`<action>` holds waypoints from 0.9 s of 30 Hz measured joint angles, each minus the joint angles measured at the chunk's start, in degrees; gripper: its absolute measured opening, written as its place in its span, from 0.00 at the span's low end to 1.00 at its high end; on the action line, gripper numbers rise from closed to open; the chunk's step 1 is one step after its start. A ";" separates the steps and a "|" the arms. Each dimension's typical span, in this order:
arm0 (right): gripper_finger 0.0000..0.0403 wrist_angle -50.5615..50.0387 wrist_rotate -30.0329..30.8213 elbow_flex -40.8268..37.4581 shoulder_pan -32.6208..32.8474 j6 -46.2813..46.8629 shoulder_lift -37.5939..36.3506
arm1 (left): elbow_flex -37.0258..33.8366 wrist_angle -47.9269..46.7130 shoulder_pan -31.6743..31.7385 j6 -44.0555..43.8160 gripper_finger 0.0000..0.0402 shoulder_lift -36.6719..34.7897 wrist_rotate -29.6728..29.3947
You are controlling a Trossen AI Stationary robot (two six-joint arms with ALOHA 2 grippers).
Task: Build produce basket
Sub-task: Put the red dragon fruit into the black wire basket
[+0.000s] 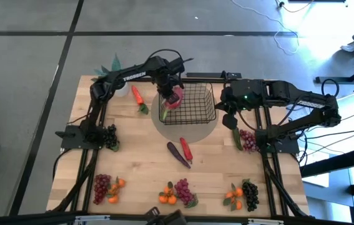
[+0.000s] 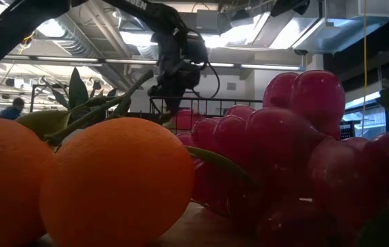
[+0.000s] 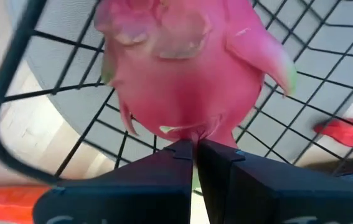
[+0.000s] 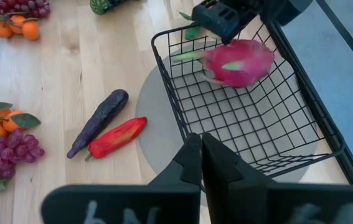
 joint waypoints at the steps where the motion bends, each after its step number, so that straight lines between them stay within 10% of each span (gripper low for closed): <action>1: 0.00 0.00 -0.01 0.00 0.00 0.00 0.00 | 0.00 0.07 -0.04 0.00 0.00 0.28 -0.24; 27: 0.00 0.03 0.00 0.00 0.00 -0.01 -0.04 | -0.02 1.63 -2.30 3.59 0.20 0.47 -10.35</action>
